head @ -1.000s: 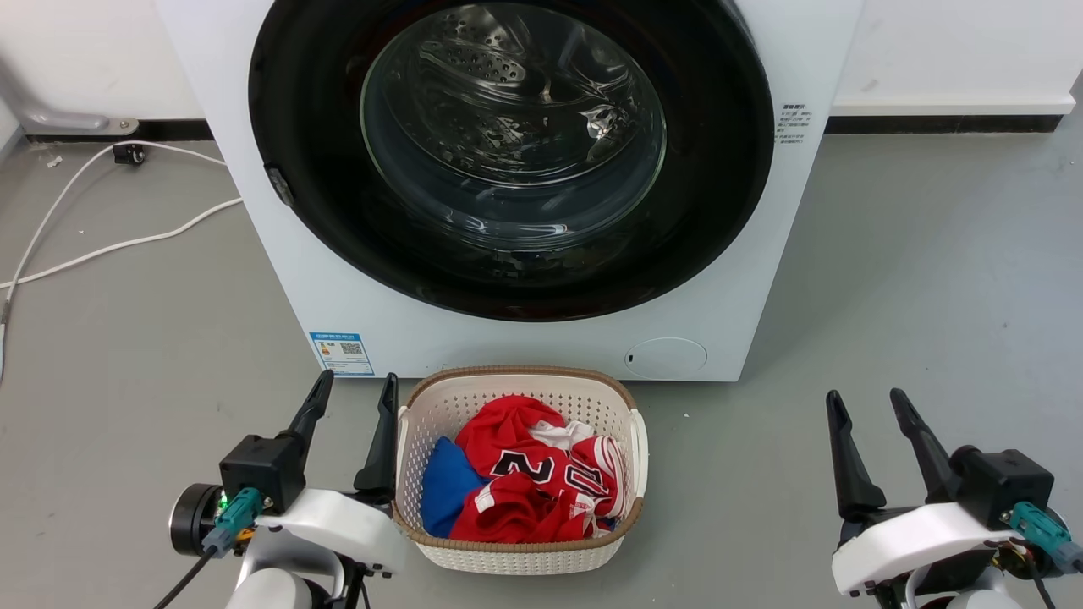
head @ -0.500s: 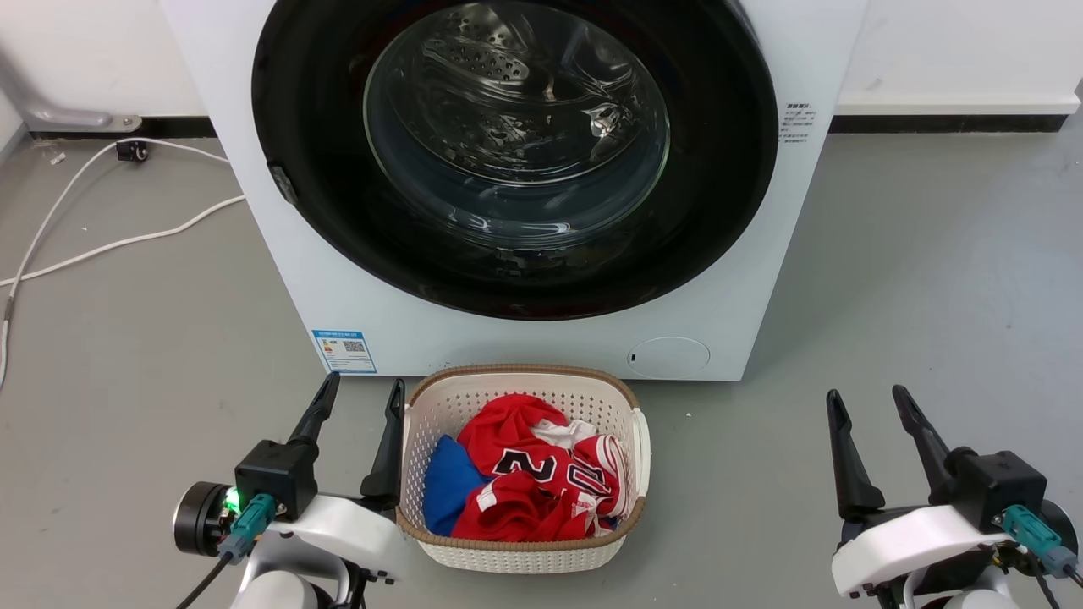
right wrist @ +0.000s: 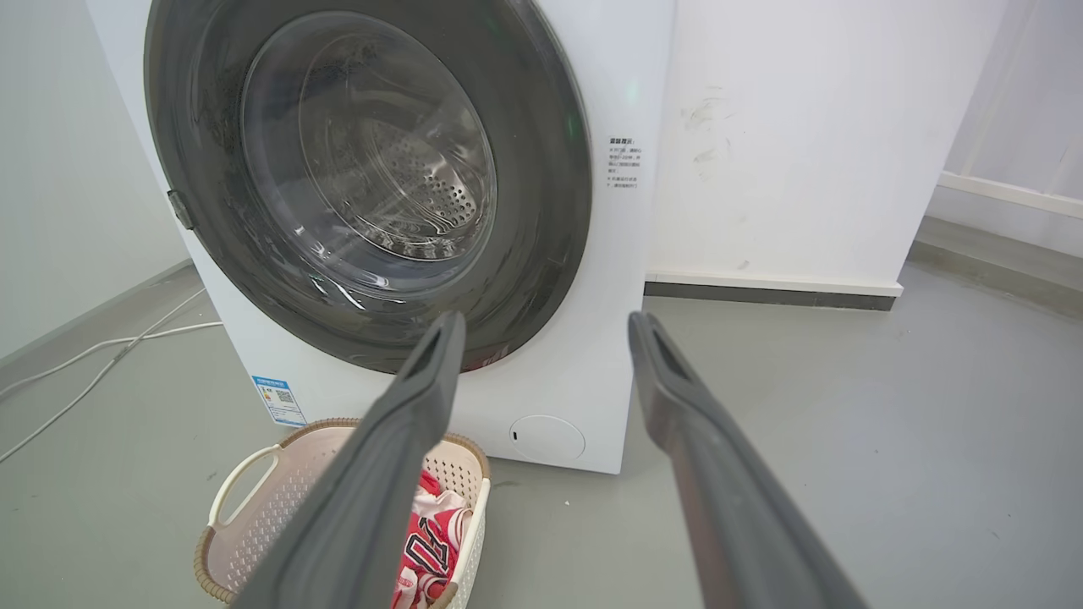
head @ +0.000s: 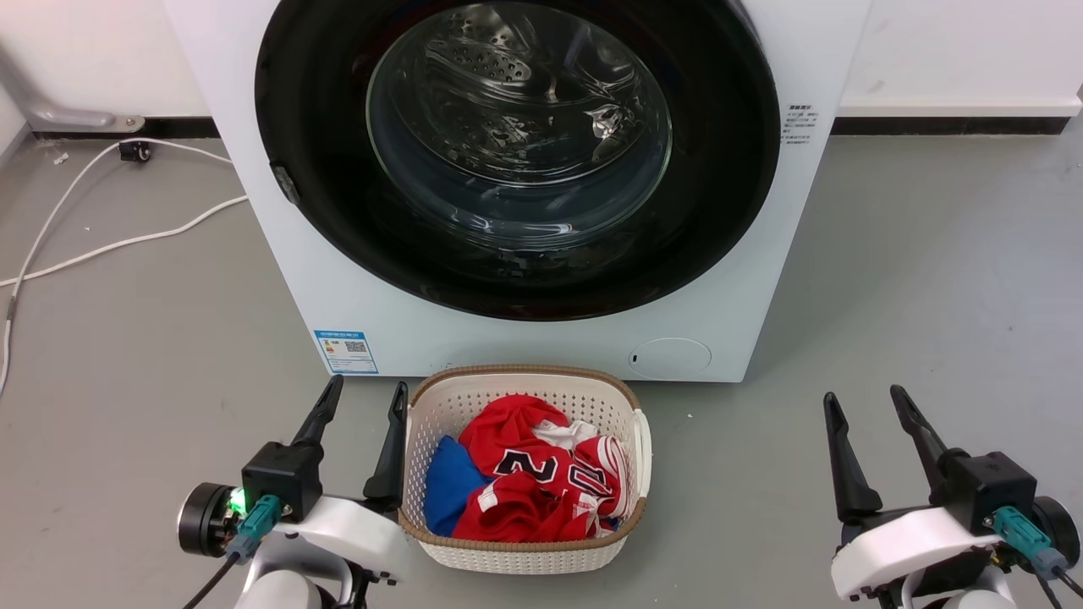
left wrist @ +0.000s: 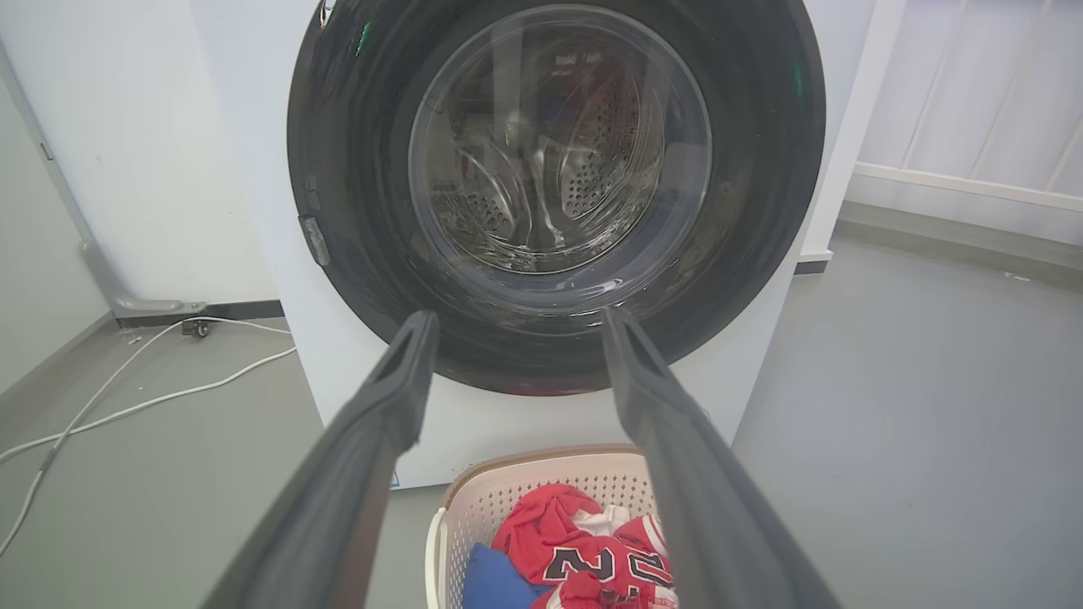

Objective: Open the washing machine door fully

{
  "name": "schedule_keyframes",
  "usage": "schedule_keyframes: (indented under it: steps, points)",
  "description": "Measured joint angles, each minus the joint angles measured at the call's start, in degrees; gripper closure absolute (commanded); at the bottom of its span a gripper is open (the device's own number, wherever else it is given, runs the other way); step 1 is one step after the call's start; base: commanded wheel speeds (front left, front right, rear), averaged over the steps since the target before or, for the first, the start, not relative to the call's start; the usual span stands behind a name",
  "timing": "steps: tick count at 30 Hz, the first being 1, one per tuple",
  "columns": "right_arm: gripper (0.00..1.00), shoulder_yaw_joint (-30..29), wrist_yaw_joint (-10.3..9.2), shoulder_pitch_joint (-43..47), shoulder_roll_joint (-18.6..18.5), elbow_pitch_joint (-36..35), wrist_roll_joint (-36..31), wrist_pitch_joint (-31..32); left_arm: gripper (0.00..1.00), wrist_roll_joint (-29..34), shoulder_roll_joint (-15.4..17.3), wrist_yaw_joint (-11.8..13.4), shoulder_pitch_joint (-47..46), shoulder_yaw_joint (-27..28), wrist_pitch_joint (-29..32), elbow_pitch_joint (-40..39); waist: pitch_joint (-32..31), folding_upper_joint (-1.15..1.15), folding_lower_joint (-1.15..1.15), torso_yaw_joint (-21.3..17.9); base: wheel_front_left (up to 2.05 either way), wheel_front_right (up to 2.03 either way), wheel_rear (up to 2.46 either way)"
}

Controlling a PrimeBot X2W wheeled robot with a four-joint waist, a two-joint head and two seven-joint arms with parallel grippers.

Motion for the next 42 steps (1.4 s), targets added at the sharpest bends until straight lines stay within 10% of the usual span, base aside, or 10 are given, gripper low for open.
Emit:
schedule_keyframes:
  steps: [17, 18, 19, 26, 37, 42]
  points:
    - [0.00, -0.5, 0.00, 0.0, 0.0, 0.3, 0.5, 0.3, 0.00, -0.3, -0.3, -0.7, -0.2, 1.1, -0.1, 1.3, 0.1, 0.00, 0.00, 0.0, 0.00, 0.00, 0.00]
    - [0.10, -0.5, 0.00, 0.0, 0.0, 0.4, 1.0, 0.3, 0.00, -0.3, -0.3, -0.7, -0.2, 1.1, -0.1, 1.3, 0.1, 0.00, 0.00, 0.0, 0.00, 0.00, 0.00]
    - [1.00, -0.5, 0.00, 0.0, 0.0, 0.4, 1.1, 0.3, 0.00, -0.3, -0.3, -0.8, -0.2, 1.2, -0.1, 1.3, 0.1, 0.00, 0.00, 0.0, 0.00, 0.00, 0.00]
    - [1.00, -0.7, 0.00, -0.1, 0.0, 1.3, 6.6, 1.3, 0.00, 0.1, -0.4, -0.9, -0.2, 1.7, -0.1, 1.3, 0.1, 0.00, 0.00, 0.0, 0.00, 0.00, 0.00]
    - [1.00, -3.4, -0.02, -2.8, 0.1, 4.2, 72.5, 9.7, 0.00, 0.7, -0.7, -0.9, -0.6, 2.1, -0.1, 0.7, 1.2, 0.00, 0.00, -0.2, 0.00, 0.00, 0.00]
    - [1.00, -8.6, -0.02, -7.3, 0.0, 5.8, 88.6, 13.5, 0.00, 0.8, -0.8, -0.9, -1.8, 2.4, -0.1, -0.3, 3.3, 0.00, 0.00, -0.3, 0.00, 0.00, 0.00]
